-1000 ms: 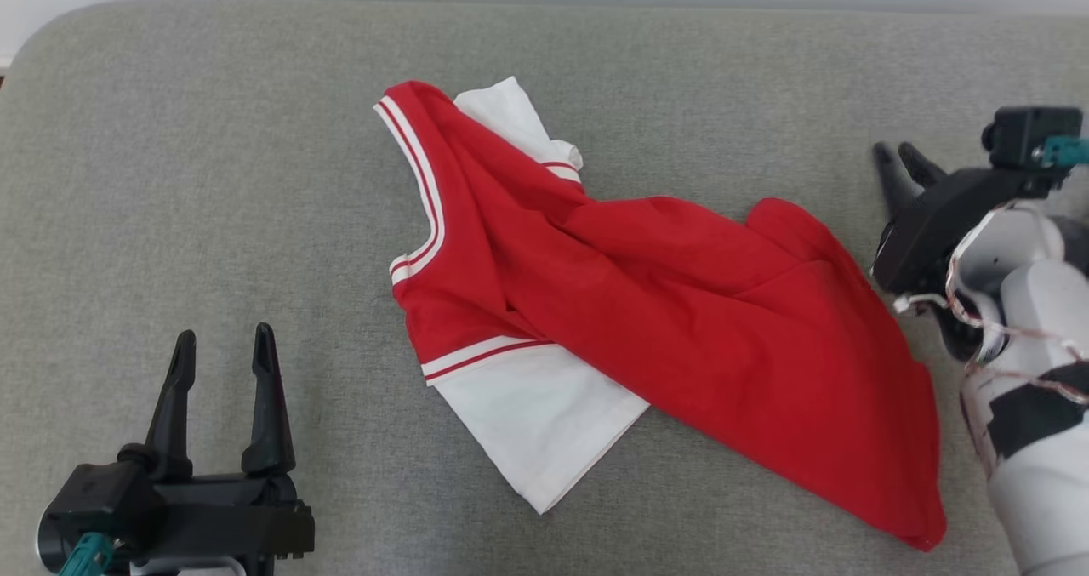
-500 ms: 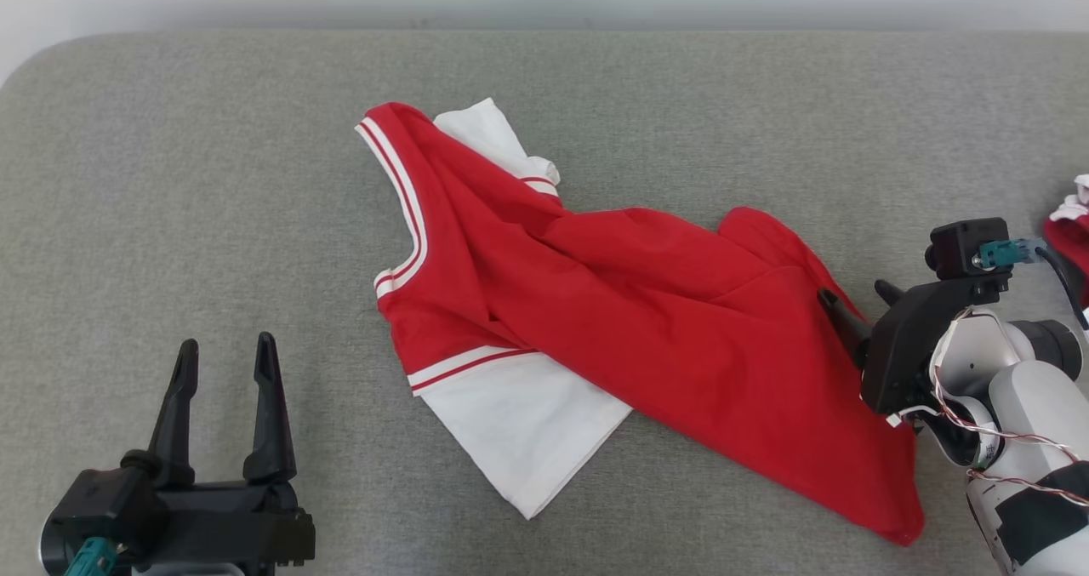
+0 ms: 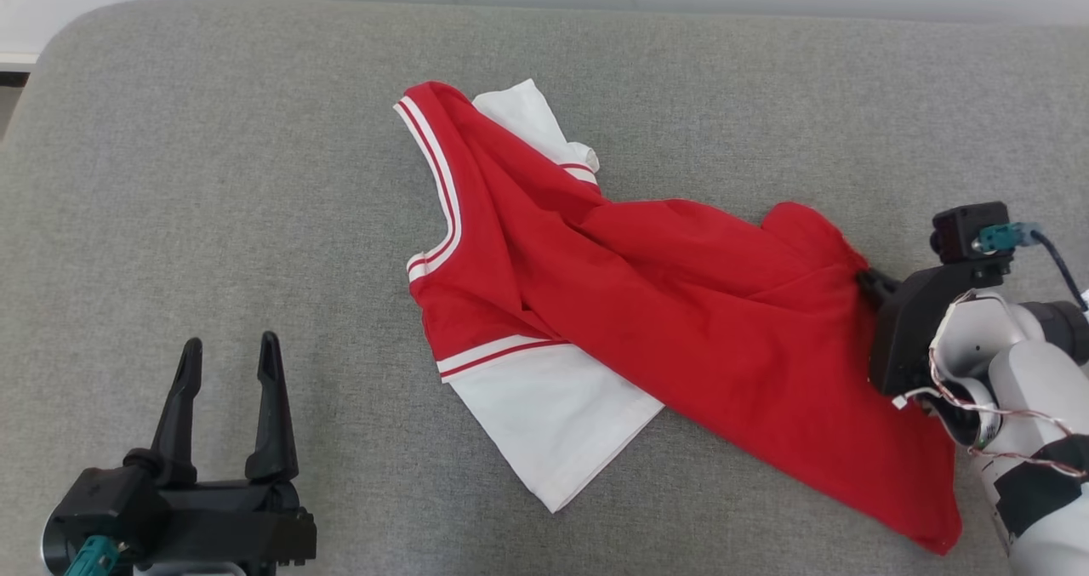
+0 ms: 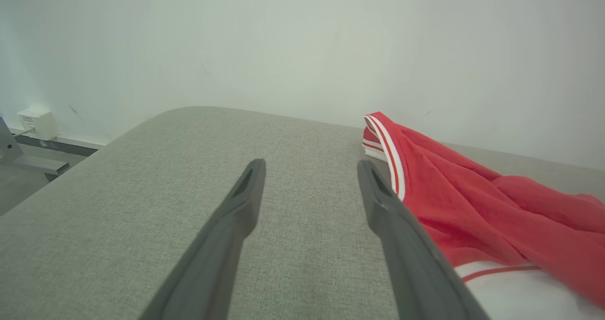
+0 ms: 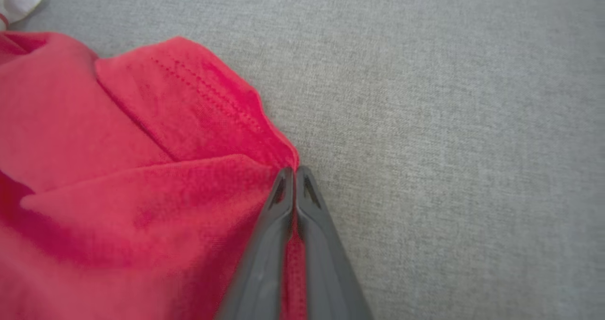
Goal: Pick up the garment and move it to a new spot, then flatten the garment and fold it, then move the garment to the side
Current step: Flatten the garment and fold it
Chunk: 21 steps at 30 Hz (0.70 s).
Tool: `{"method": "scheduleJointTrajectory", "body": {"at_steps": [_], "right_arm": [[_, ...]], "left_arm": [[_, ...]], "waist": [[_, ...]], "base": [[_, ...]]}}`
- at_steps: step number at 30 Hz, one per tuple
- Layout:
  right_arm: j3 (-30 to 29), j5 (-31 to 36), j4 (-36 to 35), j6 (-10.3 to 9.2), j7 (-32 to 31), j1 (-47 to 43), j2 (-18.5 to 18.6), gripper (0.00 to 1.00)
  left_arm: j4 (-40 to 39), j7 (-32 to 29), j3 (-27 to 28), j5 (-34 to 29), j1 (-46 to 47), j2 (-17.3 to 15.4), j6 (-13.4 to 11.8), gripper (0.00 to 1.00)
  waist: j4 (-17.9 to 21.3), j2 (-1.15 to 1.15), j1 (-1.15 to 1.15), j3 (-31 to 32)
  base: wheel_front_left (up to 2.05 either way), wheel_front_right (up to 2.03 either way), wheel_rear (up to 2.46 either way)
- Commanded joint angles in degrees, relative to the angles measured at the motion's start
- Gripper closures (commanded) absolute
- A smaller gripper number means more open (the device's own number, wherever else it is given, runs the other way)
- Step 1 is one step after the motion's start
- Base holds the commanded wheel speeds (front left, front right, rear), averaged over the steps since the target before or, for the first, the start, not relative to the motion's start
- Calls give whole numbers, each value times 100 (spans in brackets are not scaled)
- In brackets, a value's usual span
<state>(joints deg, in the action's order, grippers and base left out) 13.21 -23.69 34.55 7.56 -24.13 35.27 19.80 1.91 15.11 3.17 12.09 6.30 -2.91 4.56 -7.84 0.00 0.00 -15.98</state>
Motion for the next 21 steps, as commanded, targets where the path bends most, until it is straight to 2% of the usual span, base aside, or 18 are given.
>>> {"method": "scheduleJointTrajectory", "body": {"at_steps": [1,12,21], "right_arm": [[-149,89,112,-14,155,136,-28,100],[-1260,458,531,-14,486,1255,-9,100],[-2109,1408,1086,-14,980,2251,-70,100]], "left_arm": [[-25,3,32,-35,-4,2,4,0],[-178,3,-40,24,162,3,38,0],[-261,3,-237,81,375,3,-16,0]], "waist": [[-22,0,0,-8],[-200,0,0,-330],[-555,0,0,-757]], "base": [[0,0,0],[0,0,0],[0,0,0]]}}
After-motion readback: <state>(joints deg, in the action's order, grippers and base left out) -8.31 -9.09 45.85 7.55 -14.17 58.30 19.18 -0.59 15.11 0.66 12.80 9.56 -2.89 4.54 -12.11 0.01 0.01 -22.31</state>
